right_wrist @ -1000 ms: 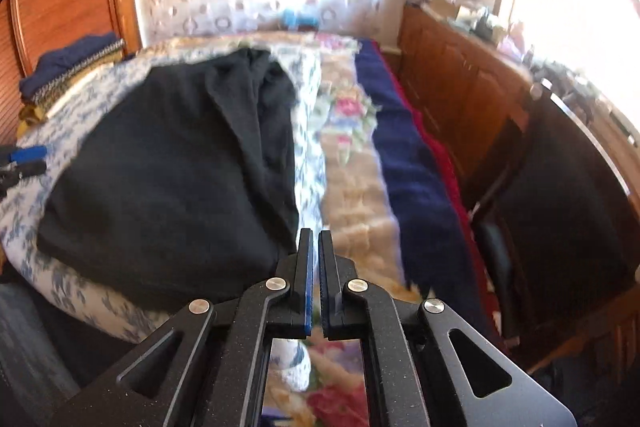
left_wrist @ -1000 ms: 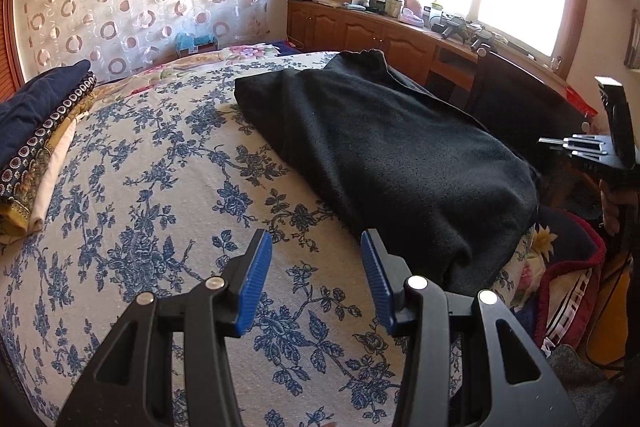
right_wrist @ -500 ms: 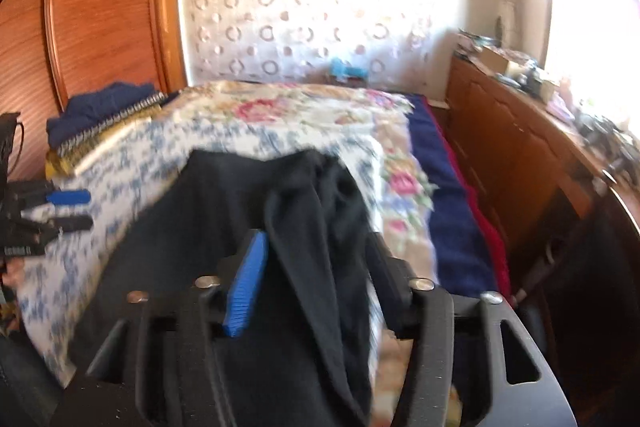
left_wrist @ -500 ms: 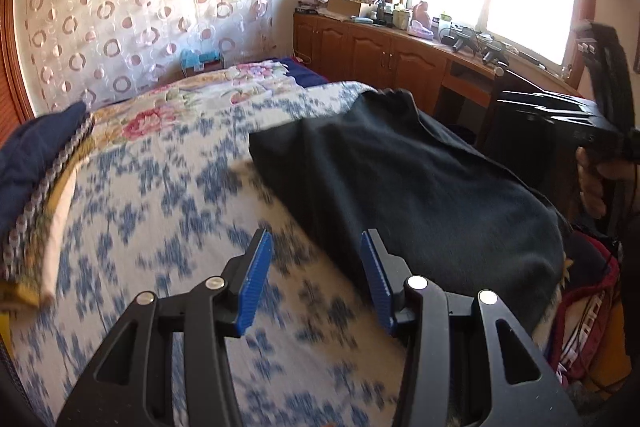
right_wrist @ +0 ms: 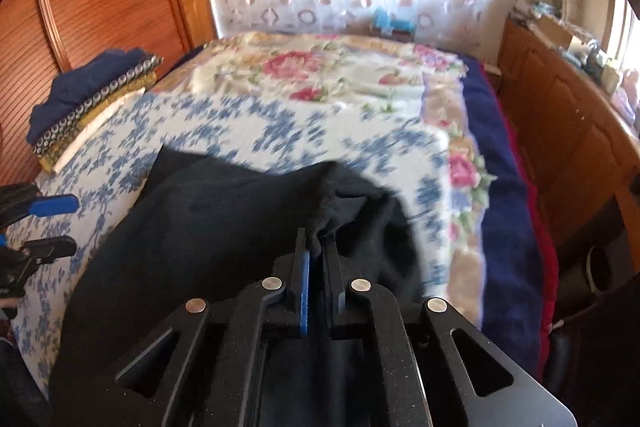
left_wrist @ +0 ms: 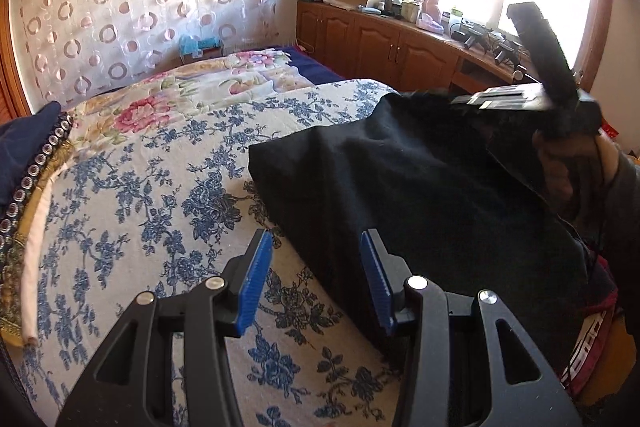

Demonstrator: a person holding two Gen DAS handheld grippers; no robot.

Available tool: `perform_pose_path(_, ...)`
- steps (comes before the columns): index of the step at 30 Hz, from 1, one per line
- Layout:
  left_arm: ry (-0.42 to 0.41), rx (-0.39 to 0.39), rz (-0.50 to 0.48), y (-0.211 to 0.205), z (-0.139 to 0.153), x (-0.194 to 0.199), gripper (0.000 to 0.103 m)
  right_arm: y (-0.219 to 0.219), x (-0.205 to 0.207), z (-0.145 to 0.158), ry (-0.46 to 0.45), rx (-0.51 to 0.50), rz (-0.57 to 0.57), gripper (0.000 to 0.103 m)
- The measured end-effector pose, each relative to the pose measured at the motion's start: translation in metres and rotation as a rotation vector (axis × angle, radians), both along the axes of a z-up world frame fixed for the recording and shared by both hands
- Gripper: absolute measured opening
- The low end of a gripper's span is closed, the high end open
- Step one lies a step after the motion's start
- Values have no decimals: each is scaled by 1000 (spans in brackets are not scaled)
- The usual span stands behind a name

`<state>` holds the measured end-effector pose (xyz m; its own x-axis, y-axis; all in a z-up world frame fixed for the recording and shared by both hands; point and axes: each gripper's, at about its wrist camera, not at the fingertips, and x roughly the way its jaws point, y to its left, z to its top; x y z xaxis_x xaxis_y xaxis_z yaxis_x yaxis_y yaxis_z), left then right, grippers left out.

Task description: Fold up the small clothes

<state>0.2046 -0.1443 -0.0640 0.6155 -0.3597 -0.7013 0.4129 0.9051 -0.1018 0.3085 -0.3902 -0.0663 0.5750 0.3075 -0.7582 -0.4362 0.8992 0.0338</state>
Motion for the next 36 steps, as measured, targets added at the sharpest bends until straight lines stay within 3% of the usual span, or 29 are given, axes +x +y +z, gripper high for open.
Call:
perform_pose_path(4, 15, 2, 14, 4, -5, 15, 45, -46, 17, 11, -39, 0, -161, 2)
perform_pose_path(7, 25, 6, 26, 6, -7, 27, 45, -59, 27, 5, -11, -5, -195, 3)
perform_pose_path(9, 36, 2, 34, 7, -9, 34, 45, -55, 28, 1, -16, -50, -199, 17)
perform_pose_path(11, 44, -1, 35, 8, -9, 38, 45, -53, 28, 2, -25, -41, -191, 53)
perform_pose_path(19, 32, 6, 31, 3, -8, 31, 45, -47, 4, 5, -42, -10, -137, 58)
perform_pose_path(26, 18, 7, 22, 0, -3, 14, 45, -39, -37, 5, -51, -12, -101, 69)
perform_pose_path(36, 41, 17, -33, -13, -12, -46, 45, -43, -100, -4, -32, 17, -102, 72)
